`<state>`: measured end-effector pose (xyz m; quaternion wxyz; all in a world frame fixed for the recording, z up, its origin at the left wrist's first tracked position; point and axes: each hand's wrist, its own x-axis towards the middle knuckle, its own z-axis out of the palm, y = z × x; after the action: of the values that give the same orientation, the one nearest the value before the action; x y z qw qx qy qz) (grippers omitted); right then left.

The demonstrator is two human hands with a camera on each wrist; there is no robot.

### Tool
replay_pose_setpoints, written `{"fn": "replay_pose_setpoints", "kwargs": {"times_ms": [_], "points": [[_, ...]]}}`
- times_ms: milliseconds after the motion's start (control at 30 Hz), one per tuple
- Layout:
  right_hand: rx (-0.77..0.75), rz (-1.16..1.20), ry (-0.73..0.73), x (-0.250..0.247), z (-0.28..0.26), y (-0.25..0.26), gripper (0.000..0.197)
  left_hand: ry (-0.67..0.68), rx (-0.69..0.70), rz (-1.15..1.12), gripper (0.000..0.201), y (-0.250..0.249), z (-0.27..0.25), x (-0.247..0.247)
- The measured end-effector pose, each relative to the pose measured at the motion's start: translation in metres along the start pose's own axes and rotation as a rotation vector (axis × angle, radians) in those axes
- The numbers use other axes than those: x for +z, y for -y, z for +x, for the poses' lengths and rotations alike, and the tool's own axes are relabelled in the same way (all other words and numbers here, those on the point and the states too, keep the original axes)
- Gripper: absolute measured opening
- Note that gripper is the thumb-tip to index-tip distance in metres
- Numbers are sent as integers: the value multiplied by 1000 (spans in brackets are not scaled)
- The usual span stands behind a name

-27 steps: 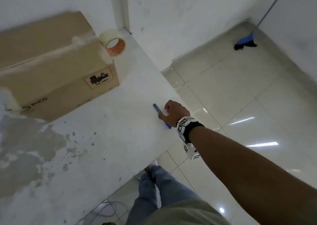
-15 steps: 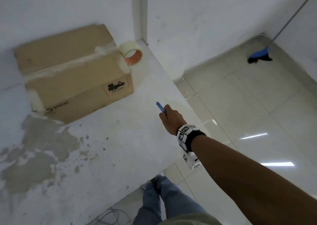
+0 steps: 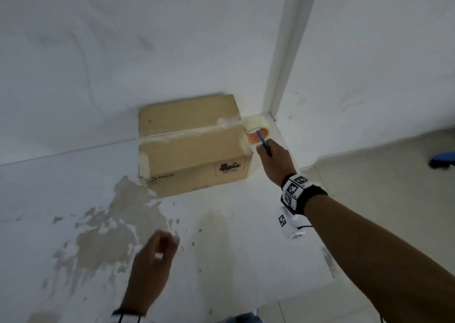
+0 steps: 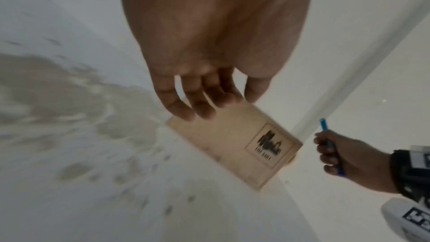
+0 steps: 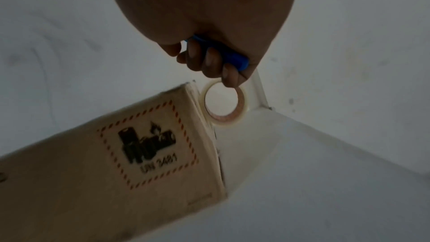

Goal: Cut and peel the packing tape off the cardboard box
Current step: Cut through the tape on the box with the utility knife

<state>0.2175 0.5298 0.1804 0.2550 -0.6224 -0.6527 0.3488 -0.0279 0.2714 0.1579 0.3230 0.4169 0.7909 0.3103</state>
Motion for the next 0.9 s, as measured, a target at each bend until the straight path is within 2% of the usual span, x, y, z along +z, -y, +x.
{"fn": "replay_pose_setpoints", "kwargs": {"times_ms": [33,67,133,200,300,433,567,700,833,900], "points": [[-28,-42,0,-1,13,6,32,-105,48,-45,12,-23,18,-2],[-46,-90,6,-1,27,11,29,-195,83,-56,21,-34,38,1],[-47,-183,21,1,54,22,24,-337,109,-69,56,-54,75,6],[-40,-255,35,6,77,32,24,-434,110,-13,77,-70,107,14],[-57,-352,78,14,108,46,34,-458,-49,108,97,-90,145,26],[-86,-457,53,27,145,60,43,-436,-176,210,108,-90,172,44],[-78,-484,85,39,179,64,48,-469,-158,335,116,-78,177,55],[-81,-430,214,45,204,60,58,-481,-137,381,123,-75,175,55],[-184,-466,227,43,204,53,40,-475,-132,419,124,-75,175,54],[-194,-482,216,36,195,49,37,-470,-116,435,123,-73,174,50]]}}
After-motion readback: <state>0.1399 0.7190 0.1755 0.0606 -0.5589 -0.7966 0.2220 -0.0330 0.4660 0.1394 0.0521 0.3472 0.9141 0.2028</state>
